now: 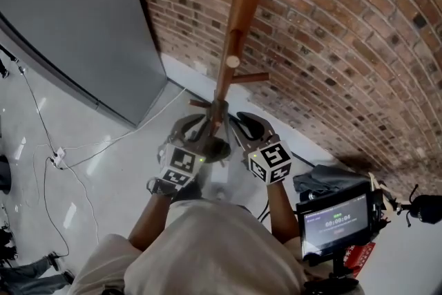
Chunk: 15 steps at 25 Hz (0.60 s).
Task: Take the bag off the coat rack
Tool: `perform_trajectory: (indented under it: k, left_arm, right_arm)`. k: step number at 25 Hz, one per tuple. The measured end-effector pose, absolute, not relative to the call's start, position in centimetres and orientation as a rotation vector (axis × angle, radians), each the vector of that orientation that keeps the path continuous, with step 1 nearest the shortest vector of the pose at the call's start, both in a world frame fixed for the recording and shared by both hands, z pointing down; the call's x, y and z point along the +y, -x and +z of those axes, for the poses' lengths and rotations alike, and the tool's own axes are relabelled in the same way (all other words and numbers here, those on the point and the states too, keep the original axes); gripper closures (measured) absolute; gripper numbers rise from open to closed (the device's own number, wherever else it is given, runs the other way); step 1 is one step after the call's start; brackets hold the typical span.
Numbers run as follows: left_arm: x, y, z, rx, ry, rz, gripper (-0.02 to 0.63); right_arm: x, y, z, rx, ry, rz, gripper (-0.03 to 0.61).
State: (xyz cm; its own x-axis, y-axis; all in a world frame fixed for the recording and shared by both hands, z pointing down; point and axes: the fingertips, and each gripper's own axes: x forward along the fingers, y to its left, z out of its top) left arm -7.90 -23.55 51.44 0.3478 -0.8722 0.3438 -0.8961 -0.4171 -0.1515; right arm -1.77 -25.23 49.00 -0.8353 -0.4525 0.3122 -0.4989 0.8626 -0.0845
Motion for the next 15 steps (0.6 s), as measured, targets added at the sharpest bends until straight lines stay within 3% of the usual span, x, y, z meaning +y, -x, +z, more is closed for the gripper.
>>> perform_trajectory:
  k: [15]
  left_arm:
    - [-24.7, 7.0, 55.8, -1.564, -2.533, 0.606, 0.491]
  right_arm:
    - [-25.7, 3.7, 52.2, -2.673, -0.701, 0.255, 0.462]
